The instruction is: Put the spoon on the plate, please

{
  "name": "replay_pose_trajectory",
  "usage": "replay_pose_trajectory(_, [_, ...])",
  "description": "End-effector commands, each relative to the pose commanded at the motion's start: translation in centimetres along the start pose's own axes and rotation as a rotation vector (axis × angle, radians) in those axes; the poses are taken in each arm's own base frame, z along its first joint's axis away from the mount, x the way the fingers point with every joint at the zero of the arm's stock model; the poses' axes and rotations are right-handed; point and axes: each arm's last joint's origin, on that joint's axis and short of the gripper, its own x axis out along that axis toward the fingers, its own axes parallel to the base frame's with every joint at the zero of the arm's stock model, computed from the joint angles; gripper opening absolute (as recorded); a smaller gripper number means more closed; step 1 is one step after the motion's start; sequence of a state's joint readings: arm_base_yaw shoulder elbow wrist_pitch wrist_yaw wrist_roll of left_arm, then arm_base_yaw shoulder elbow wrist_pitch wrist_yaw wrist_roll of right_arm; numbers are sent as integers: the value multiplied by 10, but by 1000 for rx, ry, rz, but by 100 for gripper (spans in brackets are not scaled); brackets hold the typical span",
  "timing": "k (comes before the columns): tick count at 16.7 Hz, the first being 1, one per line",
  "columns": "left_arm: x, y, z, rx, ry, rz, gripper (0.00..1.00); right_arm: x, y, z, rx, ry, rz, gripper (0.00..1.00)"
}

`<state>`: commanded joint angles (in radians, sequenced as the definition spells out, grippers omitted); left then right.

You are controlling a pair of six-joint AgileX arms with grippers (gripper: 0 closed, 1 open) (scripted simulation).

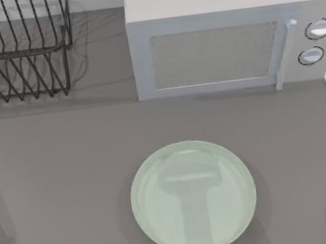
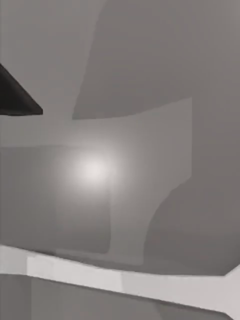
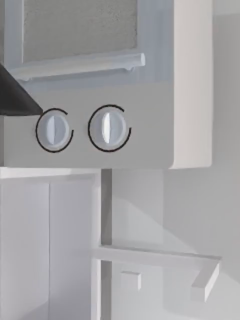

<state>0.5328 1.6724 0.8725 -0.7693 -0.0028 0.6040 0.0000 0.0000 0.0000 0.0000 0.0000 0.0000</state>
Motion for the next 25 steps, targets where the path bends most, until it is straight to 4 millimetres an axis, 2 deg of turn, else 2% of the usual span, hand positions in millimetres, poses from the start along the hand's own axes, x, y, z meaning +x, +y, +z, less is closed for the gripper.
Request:
replay_pose_trajectory(4, [34, -2, -4, 0, 3, -2, 100, 0, 0, 0, 0, 0, 0, 100])
replay_pose_trajectory(9, [37, -3, -5, 0, 5, -3, 100, 0, 0, 0, 0, 0, 0, 100])
replay_pose_trajectory(22, [37, -3, -5, 0, 5, -3, 2, 0, 0, 0, 0, 0, 0, 100])
replay_pose_trajectory(25, [37, -3, -5, 0, 5, -3, 0, 0, 0, 0, 0, 0, 0, 100])
